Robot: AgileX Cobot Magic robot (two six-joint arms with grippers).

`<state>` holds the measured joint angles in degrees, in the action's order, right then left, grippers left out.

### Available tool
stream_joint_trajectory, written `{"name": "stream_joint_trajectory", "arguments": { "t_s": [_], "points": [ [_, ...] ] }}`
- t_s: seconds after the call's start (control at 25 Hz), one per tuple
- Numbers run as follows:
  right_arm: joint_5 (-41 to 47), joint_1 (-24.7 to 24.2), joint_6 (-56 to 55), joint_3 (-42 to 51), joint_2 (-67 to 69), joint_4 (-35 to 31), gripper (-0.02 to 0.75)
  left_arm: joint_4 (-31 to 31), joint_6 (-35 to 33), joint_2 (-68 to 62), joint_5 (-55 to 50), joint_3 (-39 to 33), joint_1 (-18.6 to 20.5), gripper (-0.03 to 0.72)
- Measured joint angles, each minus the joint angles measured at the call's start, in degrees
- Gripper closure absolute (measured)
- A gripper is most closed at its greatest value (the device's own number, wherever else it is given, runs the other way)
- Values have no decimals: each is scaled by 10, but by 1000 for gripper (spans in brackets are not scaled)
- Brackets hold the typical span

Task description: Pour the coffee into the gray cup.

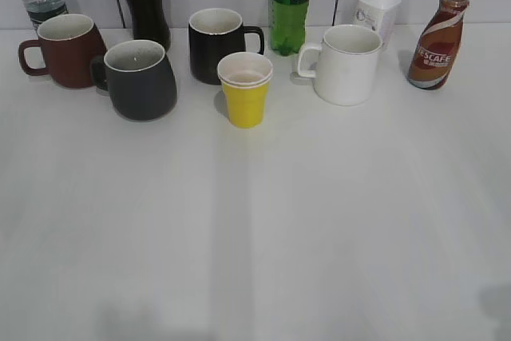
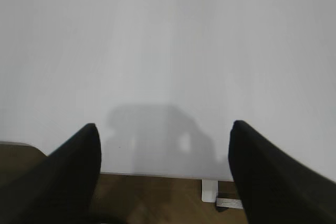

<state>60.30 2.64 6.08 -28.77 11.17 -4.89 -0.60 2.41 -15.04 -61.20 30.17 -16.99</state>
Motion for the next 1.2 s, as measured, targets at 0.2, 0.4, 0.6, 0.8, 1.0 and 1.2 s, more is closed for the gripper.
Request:
{"name": "stream_joint_trajectory", "arguments": {
  "t_s": [0.2, 0.4, 0.6, 0.8, 1.0, 1.2],
  "points": [
    [0, 0, 2, 0, 4, 0, 147, 6, -12, 0, 0, 0, 0, 143],
    [0, 0, 2, 0, 4, 0, 147, 6, -13, 0, 0, 0, 0, 143],
    [0, 0, 2, 0, 4, 0, 146, 6, -14, 0, 0, 0, 0, 145],
    [0, 0, 2, 0, 4, 0, 146, 6, -15, 0, 0, 0, 0, 145],
    [0, 0, 2, 0, 4, 0, 147, 6, -15, 0, 0, 0, 0, 145],
    [0, 0, 2, 0, 4, 0, 147, 6, -15, 4, 0, 0, 1, 148]
  ]
}}
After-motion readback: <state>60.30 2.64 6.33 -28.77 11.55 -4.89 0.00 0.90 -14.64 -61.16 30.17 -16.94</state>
